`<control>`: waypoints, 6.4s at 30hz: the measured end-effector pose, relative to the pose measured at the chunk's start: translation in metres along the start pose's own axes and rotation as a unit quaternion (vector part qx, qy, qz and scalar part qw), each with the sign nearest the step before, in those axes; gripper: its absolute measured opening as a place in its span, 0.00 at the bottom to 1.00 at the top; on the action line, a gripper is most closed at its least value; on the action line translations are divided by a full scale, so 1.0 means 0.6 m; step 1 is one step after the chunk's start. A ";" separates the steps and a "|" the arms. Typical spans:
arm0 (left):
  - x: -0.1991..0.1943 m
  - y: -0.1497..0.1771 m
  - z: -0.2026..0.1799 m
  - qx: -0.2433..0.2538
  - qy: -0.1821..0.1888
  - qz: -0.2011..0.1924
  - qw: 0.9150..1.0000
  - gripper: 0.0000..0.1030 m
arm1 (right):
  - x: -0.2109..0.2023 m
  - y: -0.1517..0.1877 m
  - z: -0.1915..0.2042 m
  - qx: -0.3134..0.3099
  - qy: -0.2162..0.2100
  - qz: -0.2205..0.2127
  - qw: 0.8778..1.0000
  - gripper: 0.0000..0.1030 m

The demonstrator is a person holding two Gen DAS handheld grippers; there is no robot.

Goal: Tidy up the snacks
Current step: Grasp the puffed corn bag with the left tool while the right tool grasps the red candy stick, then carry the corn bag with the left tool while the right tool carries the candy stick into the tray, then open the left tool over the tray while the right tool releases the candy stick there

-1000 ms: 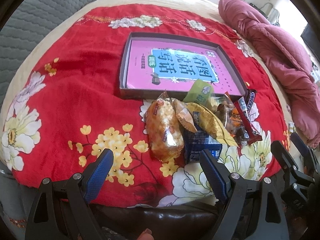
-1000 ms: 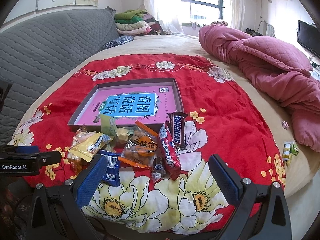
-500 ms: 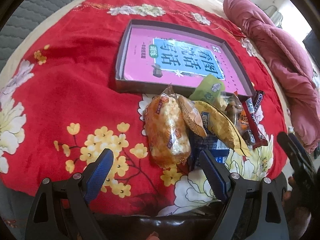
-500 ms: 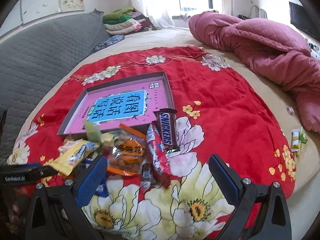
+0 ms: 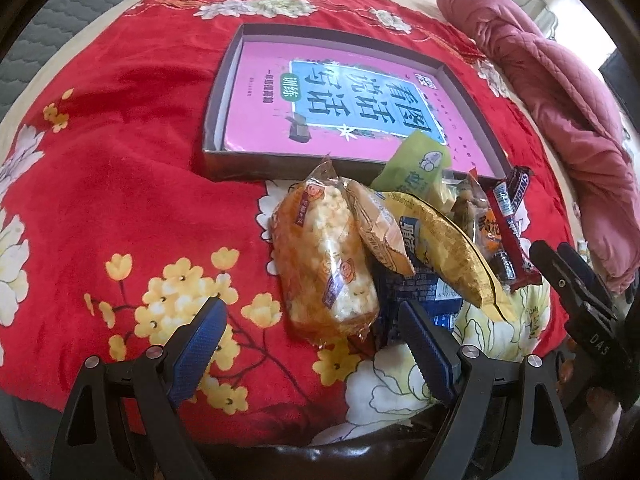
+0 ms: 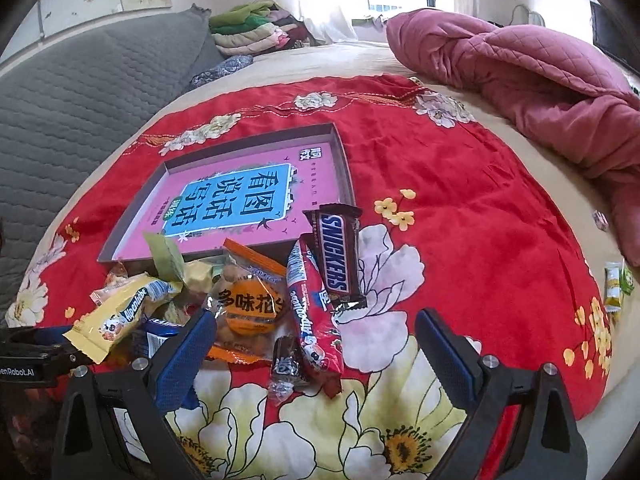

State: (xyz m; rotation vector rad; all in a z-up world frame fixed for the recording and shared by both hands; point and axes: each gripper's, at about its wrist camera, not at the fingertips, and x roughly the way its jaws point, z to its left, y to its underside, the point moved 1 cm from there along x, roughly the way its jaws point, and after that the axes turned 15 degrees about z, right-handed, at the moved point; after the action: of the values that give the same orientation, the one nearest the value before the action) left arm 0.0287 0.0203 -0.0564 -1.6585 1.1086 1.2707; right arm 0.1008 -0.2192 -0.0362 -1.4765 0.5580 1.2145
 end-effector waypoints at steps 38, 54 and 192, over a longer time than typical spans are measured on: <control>0.017 -0.020 0.020 -0.009 0.049 -0.003 0.999 0.47 | 0.067 -0.018 -0.029 0.010 -0.069 0.038 0.997 0.29; 0.041 -0.043 0.037 -0.039 0.043 0.012 0.998 0.34 | 0.070 -0.018 -0.019 -0.010 -0.052 0.035 0.998 0.24; 0.029 -0.224 0.022 -0.056 0.034 -0.061 0.996 0.38 | 0.123 -0.168 -0.010 0.030 -0.059 -0.054 0.996 0.38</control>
State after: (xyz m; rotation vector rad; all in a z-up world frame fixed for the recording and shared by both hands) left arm 0.1530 0.0747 -0.0684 -1.8370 0.9759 1.2249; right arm 0.2157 -0.1750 -0.0587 -1.3565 0.4256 1.1810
